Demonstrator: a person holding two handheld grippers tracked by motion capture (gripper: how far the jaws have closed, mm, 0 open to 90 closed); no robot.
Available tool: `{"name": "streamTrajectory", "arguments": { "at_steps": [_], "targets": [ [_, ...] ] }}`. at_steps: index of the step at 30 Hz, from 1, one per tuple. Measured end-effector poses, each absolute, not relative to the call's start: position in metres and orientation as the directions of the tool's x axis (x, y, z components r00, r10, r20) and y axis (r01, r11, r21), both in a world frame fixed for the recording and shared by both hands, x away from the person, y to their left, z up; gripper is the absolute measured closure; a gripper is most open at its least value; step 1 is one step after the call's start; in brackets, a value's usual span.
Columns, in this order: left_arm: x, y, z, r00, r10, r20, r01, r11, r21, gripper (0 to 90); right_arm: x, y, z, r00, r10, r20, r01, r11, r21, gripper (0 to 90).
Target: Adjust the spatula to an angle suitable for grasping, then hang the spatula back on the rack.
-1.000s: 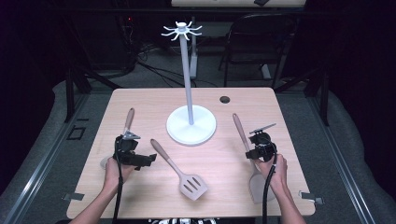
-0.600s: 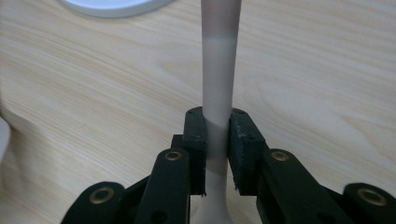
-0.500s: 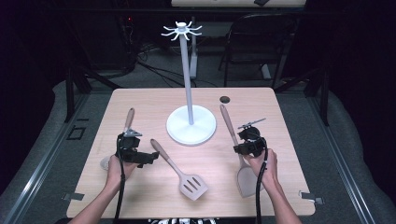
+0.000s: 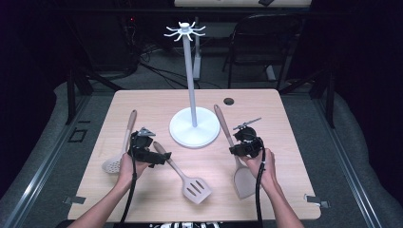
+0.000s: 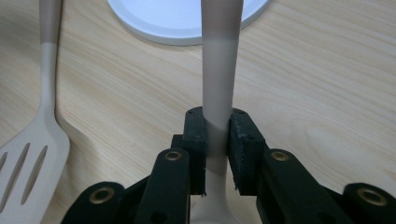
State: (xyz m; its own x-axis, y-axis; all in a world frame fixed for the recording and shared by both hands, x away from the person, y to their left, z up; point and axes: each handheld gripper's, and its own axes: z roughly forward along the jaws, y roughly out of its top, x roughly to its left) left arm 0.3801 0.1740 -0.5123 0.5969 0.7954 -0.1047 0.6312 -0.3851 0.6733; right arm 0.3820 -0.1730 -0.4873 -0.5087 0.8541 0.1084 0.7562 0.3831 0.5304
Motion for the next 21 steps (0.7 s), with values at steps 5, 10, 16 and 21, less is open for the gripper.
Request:
{"name": "streamTrajectory", "arguments": {
  "at_steps": [5,10,16,21],
  "targets": [
    [0.380,0.171,-0.510,0.603,0.791,-0.109,0.623,-0.381,0.683,0.1,0.380,-0.163,-0.486,-0.543,0.833,0.104,0.735,0.412,0.539,78.7],
    [0.381,0.172,-0.510,0.591,0.797,-0.125,0.626,-0.355,0.694,0.3,0.378,-0.154,-0.485,-0.576,0.811,0.104,0.708,0.431,0.560,78.8],
    [0.382,0.172,-0.512,0.595,0.792,-0.139,0.630,-0.352,0.692,0.7,0.377,-0.149,-0.485,-0.596,0.798,0.091,0.692,0.452,0.563,78.7],
    [0.379,0.167,-0.510,0.604,0.785,-0.138,0.625,-0.358,0.693,0.8,0.375,-0.147,-0.486,-0.602,0.792,0.102,0.686,0.447,0.574,78.7]
  ]
}}
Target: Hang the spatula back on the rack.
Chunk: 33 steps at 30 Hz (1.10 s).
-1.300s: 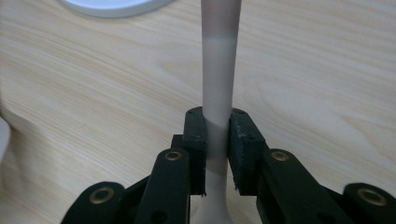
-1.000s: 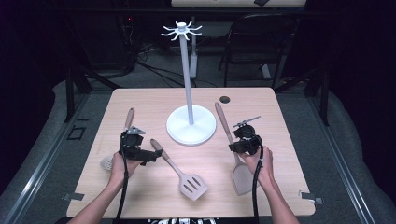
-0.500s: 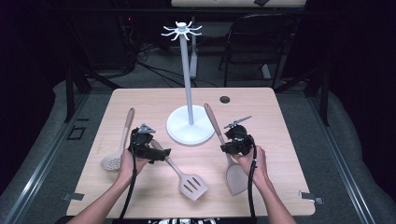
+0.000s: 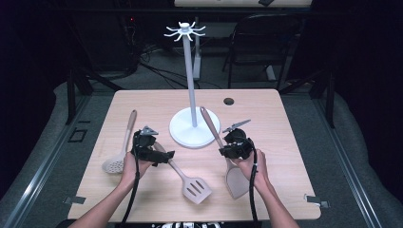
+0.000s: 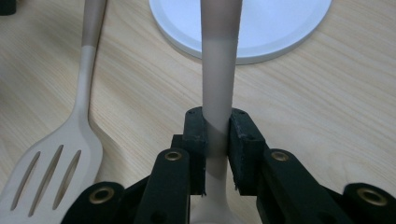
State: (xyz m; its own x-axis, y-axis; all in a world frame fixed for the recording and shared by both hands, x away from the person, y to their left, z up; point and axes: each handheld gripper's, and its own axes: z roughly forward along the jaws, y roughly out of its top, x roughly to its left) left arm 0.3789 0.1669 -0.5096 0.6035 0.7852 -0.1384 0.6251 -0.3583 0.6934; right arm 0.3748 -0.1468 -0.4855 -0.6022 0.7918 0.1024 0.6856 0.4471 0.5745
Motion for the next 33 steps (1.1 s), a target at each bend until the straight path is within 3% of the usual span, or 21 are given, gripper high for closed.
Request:
{"name": "streamTrajectory", "arguments": {
  "at_steps": [18,33],
  "targets": [
    [0.392,0.122,-0.491,0.653,0.718,-0.242,0.592,-0.284,0.754,1.7,0.374,-0.136,-0.482,-0.640,0.764,0.077,0.630,0.465,0.621,78.7],
    [0.402,0.077,-0.484,0.713,0.632,-0.304,0.565,-0.260,0.783,24.5,0.372,-0.130,-0.481,-0.647,0.761,0.048,0.605,0.475,0.639,78.6]
  ]
}}
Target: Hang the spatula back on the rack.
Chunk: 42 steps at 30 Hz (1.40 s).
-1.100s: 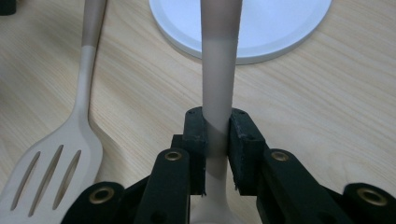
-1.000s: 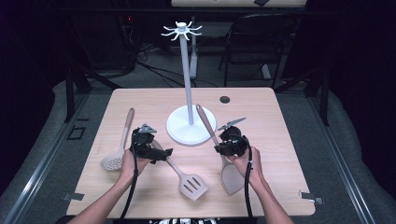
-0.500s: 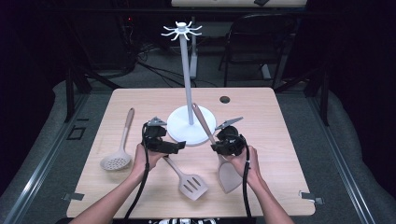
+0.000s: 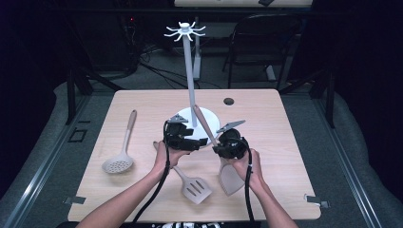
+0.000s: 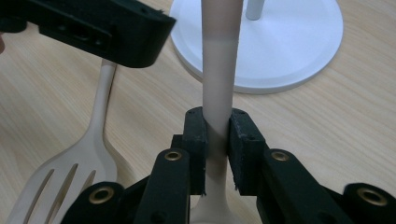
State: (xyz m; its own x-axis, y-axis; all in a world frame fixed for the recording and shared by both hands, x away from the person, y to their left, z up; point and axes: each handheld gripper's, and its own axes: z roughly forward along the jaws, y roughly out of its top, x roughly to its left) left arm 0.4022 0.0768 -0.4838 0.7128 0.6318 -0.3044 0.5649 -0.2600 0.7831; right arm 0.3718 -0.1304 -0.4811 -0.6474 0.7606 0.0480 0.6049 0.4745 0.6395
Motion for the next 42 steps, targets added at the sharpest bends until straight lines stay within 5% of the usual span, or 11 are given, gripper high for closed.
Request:
{"name": "streamTrajectory", "arguments": {
  "at_steps": [16,25,42],
  "targets": [
    [0.406,0.064,-0.486,0.720,0.608,-0.335,0.553,-0.210,0.806,61.3,0.371,-0.117,-0.483,-0.662,0.749,0.015,0.568,0.488,0.662,78.5],
    [0.409,0.070,-0.488,0.705,0.586,-0.399,0.586,-0.165,0.794,65.3,0.371,-0.125,-0.486,-0.662,0.746,0.065,0.593,0.469,0.655,70.3],
    [0.405,0.071,-0.478,0.735,0.578,-0.356,0.525,-0.152,0.838,66.9,0.367,-0.119,-0.489,-0.670,0.742,0.028,0.563,0.483,0.670,78.3]
  ]
}}
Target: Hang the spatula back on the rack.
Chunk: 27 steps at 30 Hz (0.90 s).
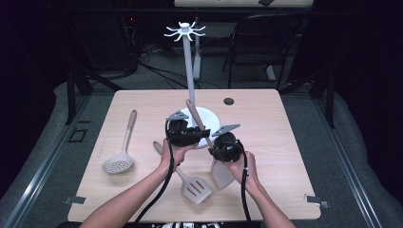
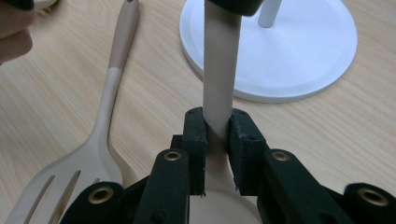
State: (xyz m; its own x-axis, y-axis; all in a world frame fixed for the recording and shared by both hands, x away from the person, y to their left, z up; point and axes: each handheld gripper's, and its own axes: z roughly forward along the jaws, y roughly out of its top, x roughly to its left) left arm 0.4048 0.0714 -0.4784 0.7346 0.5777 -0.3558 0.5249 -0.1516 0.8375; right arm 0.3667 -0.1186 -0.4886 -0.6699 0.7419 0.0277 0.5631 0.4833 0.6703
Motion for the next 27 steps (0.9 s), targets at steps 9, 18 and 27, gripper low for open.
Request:
{"name": "streamTrajectory", "arguments": {
  "at_steps": [9,18,27],
  "targets": [
    [0.405,0.069,-0.471,0.745,0.558,-0.366,0.510,-0.123,0.851,71.7,0.366,-0.121,-0.485,-0.664,0.747,0.035,0.545,0.450,0.707,77.3],
    [0.408,0.068,-0.459,0.766,0.510,-0.391,0.510,-0.111,0.853,75.8,0.361,-0.137,-0.477,-0.658,0.750,0.065,0.538,0.409,0.737,55.7],
    [0.409,0.070,-0.439,0.808,0.522,-0.272,0.416,-0.179,0.891,76.8,0.362,-0.153,-0.482,-0.640,0.764,0.083,0.558,0.387,0.734,37.1]
  ]
}}
